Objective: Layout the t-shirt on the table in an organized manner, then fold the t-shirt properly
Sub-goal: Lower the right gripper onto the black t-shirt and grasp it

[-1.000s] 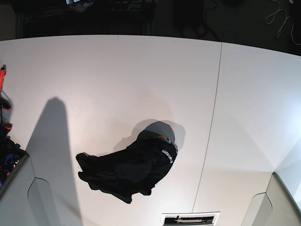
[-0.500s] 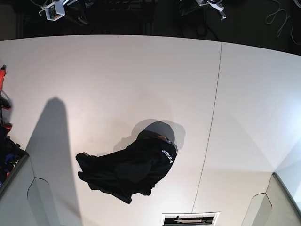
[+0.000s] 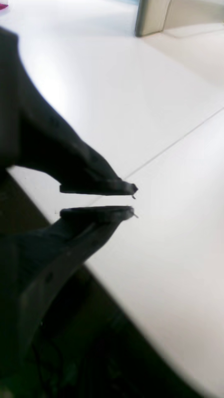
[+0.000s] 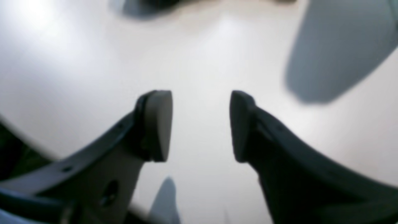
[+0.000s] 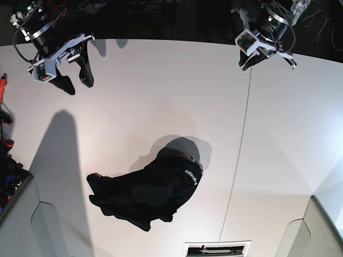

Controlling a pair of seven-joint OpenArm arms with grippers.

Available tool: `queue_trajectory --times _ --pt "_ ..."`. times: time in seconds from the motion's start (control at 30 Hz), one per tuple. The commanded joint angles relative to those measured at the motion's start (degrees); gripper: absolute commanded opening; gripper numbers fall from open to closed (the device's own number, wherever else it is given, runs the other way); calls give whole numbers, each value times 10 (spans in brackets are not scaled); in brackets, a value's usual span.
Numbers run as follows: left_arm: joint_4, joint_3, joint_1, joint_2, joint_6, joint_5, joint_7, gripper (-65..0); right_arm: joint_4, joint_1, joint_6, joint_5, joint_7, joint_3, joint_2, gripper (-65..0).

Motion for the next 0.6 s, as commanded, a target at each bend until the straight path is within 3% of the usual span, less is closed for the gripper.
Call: queue_trajectory --times 0.0,0.13,0.27,0.4,0.57 --pt "1 -7 -11 -2 -7 -15 -17 -578 -3 24 -2 7 12 -1 3 -339" --pt "-45 -10 -101 -1 -16 -54 -34 -578 -87 143 -2 6 13 -12 -13 -339" --pt "-121 -10 -192 20 -19 -87 -35 -574 -198 254 -2 7 13 -12 -54 -338" --pt "-208 -9 -277 51 -73 -120 -36 -571 -299 353 -2 7 13 -12 -108 -338" --pt "-292 -10 -359 84 -108 -174 -35 -488 -418 456 -2 -1 18 -12 -169 -338"
